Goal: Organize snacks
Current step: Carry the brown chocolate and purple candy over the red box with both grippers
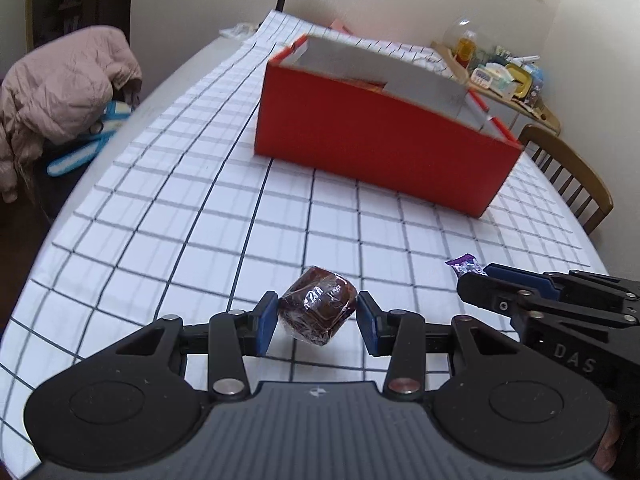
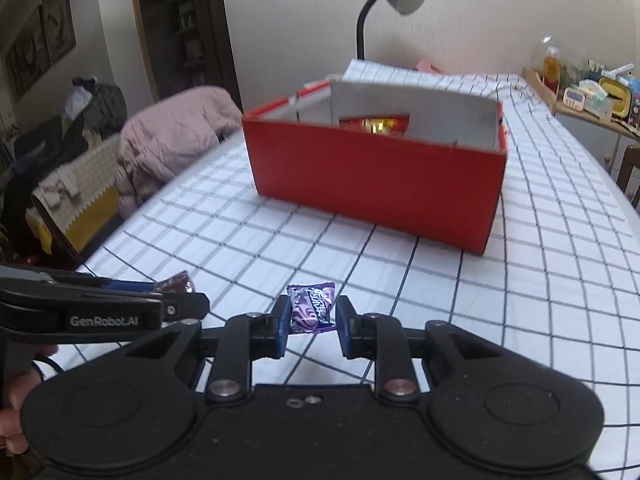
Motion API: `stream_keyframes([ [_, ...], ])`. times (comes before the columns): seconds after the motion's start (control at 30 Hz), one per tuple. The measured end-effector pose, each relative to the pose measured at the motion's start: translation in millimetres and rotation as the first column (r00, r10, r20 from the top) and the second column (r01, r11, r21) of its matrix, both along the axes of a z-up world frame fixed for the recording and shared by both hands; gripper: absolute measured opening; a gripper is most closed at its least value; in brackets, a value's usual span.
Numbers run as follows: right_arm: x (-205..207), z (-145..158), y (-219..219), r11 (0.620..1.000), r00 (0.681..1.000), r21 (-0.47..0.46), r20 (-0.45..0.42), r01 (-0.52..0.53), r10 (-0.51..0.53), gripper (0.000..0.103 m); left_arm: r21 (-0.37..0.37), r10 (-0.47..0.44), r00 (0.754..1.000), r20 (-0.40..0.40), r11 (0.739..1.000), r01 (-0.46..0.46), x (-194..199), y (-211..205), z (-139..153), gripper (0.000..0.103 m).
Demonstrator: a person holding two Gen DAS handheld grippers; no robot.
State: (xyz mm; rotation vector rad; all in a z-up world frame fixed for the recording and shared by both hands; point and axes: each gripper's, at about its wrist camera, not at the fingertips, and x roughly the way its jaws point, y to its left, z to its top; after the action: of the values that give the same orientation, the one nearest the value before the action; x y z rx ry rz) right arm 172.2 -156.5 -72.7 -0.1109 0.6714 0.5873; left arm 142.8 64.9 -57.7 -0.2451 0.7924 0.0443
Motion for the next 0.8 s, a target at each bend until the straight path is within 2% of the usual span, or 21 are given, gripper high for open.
stream_keyframes([
  [0.37, -0.9, 45.9, -27.2, 0.996, 0.998, 0.084, 0.048, 0.027, -0.031, 0.023, 0.074, -0.065, 0.994, 0.083, 0.996, 0.059, 6.1, -22.1, 65.4, 0.042],
  [0.47, 4.3, 57.9, -32.1, 0.995, 0.997, 0.093, 0.066, 0.04, -0.046, 0.023, 0.107, -0.066, 0.993, 0.097, 0.993, 0.056, 16.9, -27.9, 79.4, 0.042],
  [0.8, 43.0, 91.5, -38.3, 0.991, 0.986, 0.095, 0.126, 0.097, -0.108, 0.023, 0.15, -0.073, 0.991, 0.11, 0.987, 0.056, 64.4, -37.0, 116.0, 0.042],
])
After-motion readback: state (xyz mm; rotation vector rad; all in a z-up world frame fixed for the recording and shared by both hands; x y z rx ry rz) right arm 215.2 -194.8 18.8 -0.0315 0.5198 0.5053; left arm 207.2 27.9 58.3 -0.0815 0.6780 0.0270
